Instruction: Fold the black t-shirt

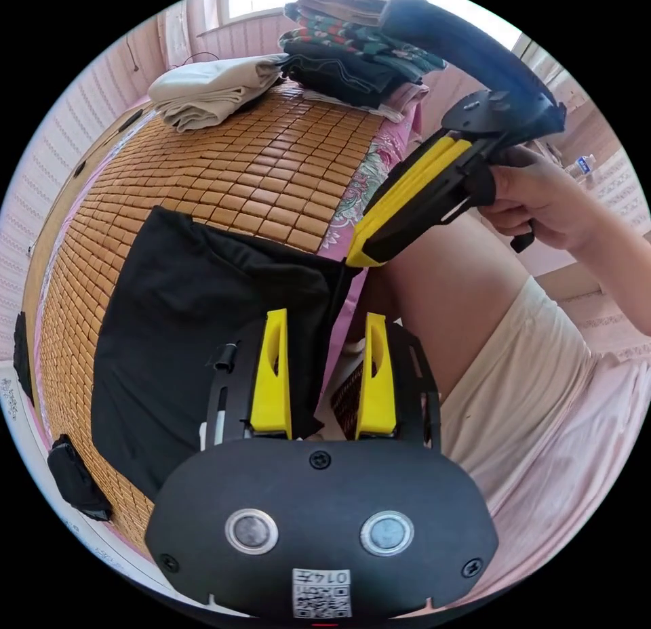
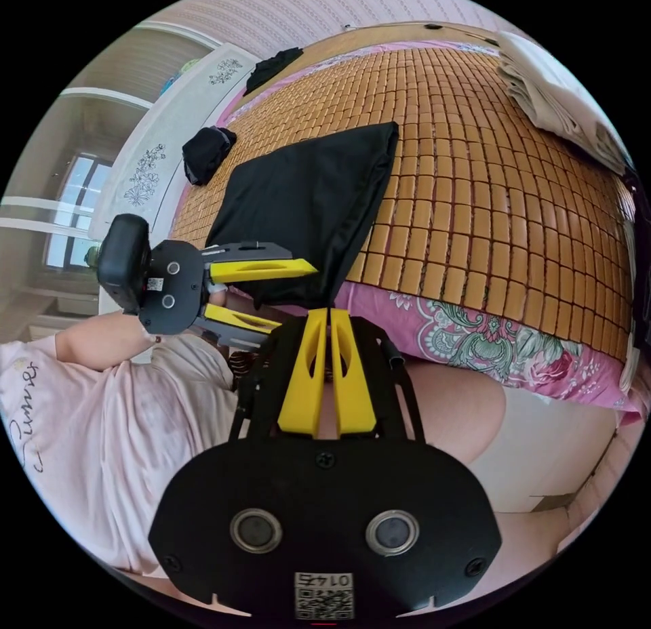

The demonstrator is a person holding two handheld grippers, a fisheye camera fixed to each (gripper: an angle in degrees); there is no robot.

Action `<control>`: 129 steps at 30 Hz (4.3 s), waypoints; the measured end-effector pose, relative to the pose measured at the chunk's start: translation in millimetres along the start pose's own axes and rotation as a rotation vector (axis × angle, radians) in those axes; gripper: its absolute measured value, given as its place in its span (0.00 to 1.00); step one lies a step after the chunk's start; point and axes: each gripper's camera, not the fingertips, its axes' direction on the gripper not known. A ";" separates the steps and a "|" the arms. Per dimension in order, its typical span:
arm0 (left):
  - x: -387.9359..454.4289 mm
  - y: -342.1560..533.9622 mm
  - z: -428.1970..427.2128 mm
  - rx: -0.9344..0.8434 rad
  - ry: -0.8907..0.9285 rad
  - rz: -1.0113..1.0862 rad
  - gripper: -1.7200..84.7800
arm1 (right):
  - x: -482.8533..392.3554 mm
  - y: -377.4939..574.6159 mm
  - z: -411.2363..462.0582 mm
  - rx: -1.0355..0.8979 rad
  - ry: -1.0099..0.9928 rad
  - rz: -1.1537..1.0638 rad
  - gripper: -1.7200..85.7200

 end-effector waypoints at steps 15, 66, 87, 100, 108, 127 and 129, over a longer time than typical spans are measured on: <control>33.0 -13.2 23.9 -0.049 -0.096 0.039 0.18 | 7.8 13.5 -89.9 -0.015 0.131 -0.026 0.11; -78.4 244.8 -152.7 0.456 0.084 -0.336 0.01 | 23.8 -173.8 -190.4 0.296 -0.110 0.073 0.04; -244.8 408.1 -105.7 0.155 0.193 -0.852 0.09 | -83.4 -322.0 149.4 -0.082 0.367 -0.246 0.19; -296.8 410.7 -84.5 0.127 0.185 -0.874 0.01 | -102.5 -331.7 267.4 -0.121 0.475 -0.315 0.15; -311.3 461.1 -98.7 0.151 0.271 -0.972 0.02 | -108.6 -337.7 282.2 -0.082 0.418 -0.321 0.15; -367.0 516.9 -78.2 0.472 0.783 -1.300 0.01 | -107.6 -339.2 316.8 -0.139 0.430 -0.366 0.14; -361.8 535.5 -67.7 0.602 0.915 -1.433 0.01 | -108.7 -339.5 314.3 -0.145 0.421 -0.361 0.14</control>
